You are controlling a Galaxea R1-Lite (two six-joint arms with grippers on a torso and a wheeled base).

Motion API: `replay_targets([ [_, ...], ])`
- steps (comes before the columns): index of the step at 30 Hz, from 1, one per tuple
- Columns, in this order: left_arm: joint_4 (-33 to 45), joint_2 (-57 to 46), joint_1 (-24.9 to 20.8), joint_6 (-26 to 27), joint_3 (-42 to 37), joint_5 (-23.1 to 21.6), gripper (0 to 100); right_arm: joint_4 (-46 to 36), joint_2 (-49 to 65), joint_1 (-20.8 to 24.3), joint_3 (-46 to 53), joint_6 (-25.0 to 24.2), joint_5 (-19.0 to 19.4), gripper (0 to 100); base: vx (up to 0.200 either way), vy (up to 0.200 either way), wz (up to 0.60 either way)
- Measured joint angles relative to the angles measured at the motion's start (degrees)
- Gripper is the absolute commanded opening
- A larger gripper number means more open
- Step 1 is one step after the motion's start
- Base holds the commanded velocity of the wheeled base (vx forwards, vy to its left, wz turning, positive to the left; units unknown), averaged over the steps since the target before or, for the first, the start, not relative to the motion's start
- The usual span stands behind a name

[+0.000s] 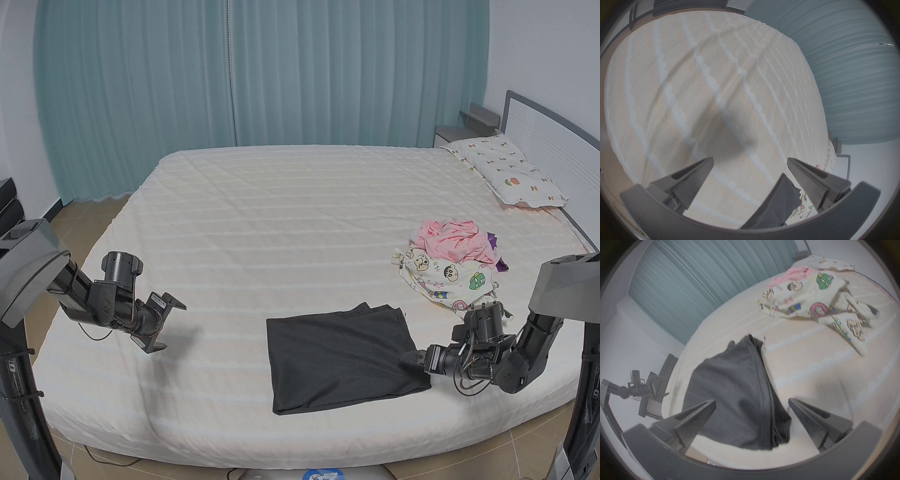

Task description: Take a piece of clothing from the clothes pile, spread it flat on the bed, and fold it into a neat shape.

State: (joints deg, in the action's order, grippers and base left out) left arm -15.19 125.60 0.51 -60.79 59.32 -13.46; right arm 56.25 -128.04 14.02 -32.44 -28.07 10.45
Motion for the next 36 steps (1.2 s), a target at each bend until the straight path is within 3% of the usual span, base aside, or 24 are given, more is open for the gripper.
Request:
replay_targets([
  [14, 0.0, 0.0, 0.0, 0.0, -0.1, 0.0, 100, -11.5, -7.8, -0.6, -26.4, -4.3, -3.0, 100, 0.0, 0.0, 0.0],
  [15, 0.0, 0.0, 0.0, 0.0, -0.1, 0.0, 100, -12.3, -8.5, -0.5, -27.6, -4.4, -3.2, 0, 0.0, 0.0, 0.0],
  [23, 0.0, 0.0, 0.0, 0.0, -0.1, 0.0, 100, -14.9, -14.6, -0.4, -35.8, -5.2, -4.0, 0, 0.0, 0.0, 0.0],
  [36, 0.1, 0.0, 0.0, 0.0, -0.1, 0.0, 100, -14.0, -15.4, -1.8, -37.0, -12.0, -5.9, 0, 0.0, 0.0, 0.0],
])
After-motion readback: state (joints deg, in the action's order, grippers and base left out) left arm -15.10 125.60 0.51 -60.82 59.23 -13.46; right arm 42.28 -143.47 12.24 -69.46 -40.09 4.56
